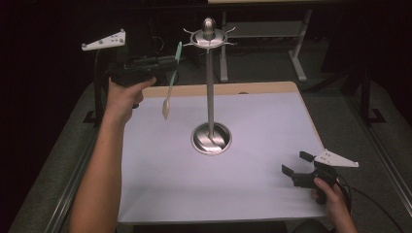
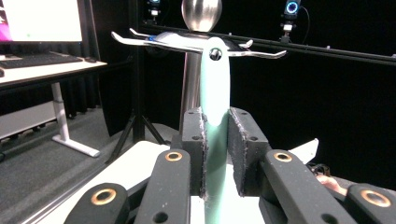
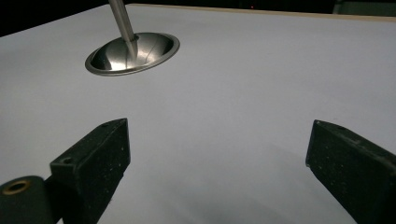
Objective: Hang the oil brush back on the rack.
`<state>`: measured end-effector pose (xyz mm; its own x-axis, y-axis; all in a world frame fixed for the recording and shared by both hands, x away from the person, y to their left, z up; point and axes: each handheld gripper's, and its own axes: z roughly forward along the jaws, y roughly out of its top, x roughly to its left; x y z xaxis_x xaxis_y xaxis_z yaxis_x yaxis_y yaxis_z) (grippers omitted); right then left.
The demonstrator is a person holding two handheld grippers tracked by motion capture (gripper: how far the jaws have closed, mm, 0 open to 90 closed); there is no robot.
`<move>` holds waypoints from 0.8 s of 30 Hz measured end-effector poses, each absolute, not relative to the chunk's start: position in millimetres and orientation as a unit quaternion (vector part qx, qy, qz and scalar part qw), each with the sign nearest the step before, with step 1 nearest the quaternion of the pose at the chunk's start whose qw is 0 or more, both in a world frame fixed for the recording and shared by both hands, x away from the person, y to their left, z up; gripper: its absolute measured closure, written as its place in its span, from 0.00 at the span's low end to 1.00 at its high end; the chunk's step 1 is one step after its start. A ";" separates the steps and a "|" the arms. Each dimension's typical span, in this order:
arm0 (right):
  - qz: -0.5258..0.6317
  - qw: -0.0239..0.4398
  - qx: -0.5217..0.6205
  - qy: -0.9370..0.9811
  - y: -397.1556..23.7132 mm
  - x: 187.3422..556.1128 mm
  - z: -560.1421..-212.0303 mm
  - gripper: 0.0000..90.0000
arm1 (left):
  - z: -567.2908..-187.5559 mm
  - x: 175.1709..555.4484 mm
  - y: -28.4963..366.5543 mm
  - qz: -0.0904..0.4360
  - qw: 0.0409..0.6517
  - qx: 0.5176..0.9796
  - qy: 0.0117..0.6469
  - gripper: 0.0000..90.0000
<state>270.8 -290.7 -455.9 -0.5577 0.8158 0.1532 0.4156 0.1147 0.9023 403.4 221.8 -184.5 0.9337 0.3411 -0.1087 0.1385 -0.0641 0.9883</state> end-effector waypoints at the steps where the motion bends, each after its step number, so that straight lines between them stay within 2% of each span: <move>1: 0.510 0.196 0.427 0.721 -290.8 270.8 -455.9 0.06 | -184.5 404.0 221.2 0.077 0.662 0.727 0.164 0.86; 24: 0.512 0.195 0.427 0.719 -291.2 270.0 -455.8 0.06 | -189.8 414.7 203.9 0.065 0.660 0.731 0.158 0.85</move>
<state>270.0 -291.2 -455.8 -0.5588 0.8142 0.1578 0.4149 0.1097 0.9032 414.7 203.9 -189.8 0.9415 0.3174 -0.1137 0.1456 -0.0785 0.9862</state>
